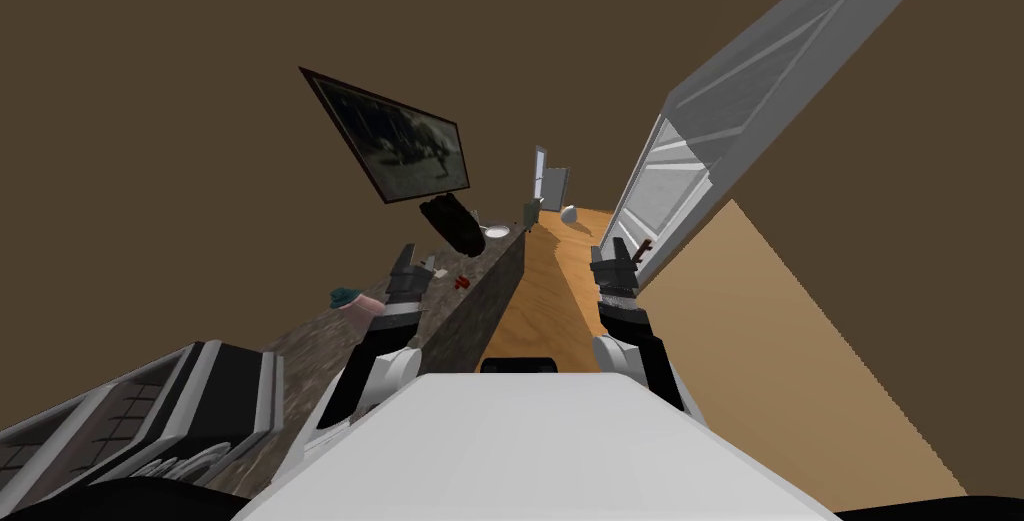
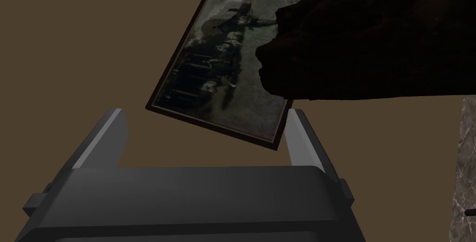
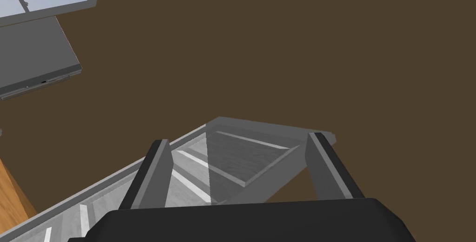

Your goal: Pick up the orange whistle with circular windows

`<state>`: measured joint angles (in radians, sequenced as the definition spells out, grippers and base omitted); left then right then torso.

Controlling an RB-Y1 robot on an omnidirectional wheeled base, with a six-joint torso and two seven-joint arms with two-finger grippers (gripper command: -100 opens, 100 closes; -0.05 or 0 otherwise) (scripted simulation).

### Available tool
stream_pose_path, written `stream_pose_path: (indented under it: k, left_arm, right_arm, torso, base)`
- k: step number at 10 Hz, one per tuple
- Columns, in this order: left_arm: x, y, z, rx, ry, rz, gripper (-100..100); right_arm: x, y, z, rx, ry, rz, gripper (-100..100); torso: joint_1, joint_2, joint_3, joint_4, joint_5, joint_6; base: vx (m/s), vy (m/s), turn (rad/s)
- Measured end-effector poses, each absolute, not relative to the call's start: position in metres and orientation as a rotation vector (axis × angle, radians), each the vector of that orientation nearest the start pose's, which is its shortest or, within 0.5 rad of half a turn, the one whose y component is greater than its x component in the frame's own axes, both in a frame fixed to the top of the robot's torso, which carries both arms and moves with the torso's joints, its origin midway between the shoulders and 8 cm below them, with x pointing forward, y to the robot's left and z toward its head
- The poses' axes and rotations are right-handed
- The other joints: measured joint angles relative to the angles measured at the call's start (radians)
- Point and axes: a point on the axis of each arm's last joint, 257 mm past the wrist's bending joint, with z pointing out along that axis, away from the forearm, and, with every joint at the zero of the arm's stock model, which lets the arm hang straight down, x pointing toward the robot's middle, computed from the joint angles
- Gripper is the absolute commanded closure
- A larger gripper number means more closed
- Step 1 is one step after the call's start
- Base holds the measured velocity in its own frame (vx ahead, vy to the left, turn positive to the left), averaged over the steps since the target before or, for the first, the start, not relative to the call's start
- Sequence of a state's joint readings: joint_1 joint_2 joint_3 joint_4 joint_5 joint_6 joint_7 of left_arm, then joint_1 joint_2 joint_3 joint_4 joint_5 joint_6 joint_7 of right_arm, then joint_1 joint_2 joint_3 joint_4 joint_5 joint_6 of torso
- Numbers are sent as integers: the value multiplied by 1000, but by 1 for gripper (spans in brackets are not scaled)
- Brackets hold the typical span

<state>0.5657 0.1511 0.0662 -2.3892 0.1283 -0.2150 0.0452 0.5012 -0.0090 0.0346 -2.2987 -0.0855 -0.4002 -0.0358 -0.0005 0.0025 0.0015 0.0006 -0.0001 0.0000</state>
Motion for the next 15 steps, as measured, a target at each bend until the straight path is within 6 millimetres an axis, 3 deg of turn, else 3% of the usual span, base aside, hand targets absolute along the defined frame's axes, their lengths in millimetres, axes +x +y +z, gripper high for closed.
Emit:
stream_pose_path:
  k: [15]
  left_arm:
    - [371,307,-104,-1145,1169,-1196,-100]
  right_arm:
    - [357,-278,12,791,616,1407,0]
  torso:
    - [0,-1,0,0,0,0]
  base:
    - [-40,-7,-15]
